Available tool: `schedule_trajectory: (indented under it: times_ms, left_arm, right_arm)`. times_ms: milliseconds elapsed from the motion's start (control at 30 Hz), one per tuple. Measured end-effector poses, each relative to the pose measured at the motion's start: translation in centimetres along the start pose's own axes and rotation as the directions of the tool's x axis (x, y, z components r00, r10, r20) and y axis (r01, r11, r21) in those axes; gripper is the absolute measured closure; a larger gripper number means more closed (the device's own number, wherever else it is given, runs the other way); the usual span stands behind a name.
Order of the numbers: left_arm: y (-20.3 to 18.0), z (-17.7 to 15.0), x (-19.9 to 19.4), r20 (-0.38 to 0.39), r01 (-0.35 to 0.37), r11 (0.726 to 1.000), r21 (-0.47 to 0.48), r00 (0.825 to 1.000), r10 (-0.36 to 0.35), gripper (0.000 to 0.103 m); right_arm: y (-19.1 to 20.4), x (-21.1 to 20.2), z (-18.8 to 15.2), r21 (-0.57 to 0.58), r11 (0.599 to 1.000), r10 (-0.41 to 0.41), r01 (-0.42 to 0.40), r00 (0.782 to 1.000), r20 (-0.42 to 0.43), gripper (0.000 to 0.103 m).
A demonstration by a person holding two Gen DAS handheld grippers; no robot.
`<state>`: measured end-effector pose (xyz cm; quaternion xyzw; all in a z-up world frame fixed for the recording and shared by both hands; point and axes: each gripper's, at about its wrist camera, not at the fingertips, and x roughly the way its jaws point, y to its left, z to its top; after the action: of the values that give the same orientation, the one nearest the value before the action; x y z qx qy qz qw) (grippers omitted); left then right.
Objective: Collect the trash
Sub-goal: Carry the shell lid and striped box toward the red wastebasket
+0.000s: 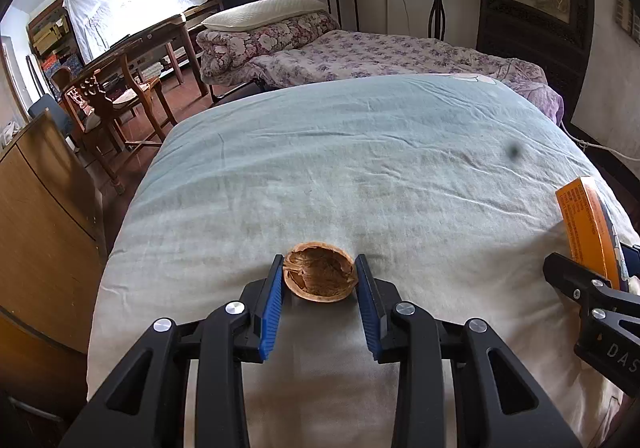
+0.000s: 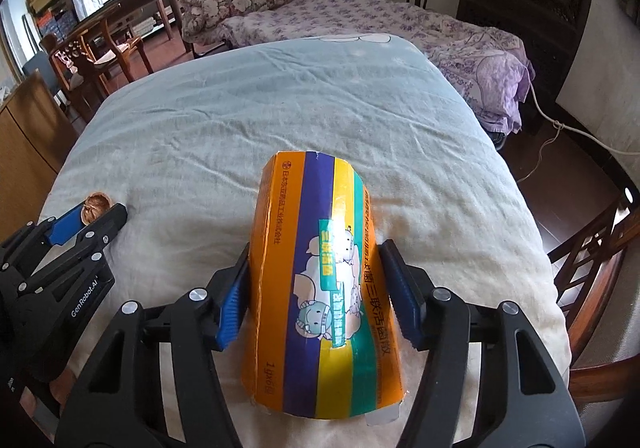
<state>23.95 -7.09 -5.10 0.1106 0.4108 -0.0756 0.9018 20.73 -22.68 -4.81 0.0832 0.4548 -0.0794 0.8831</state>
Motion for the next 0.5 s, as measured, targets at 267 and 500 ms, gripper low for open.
schedule_trajectory:
  times_ms: [267,500]
  left_arm:
    - [0.1,-0.1,-0.6,0.009,-0.015,1.000,0.005,1.000,0.014,0.069]
    - [0.3,0.2,-1.4,0.025,-0.013,1.000,-0.008,1.000,0.013,0.069]
  right_arm:
    - [-0.9,-0.7,0.2,0.061,0.997,0.037,-0.039,0.999,0.023,0.049]
    - [-1.1,-1.9,0.4,0.069,0.995,0.066,-0.070,0.996,0.066,0.049]
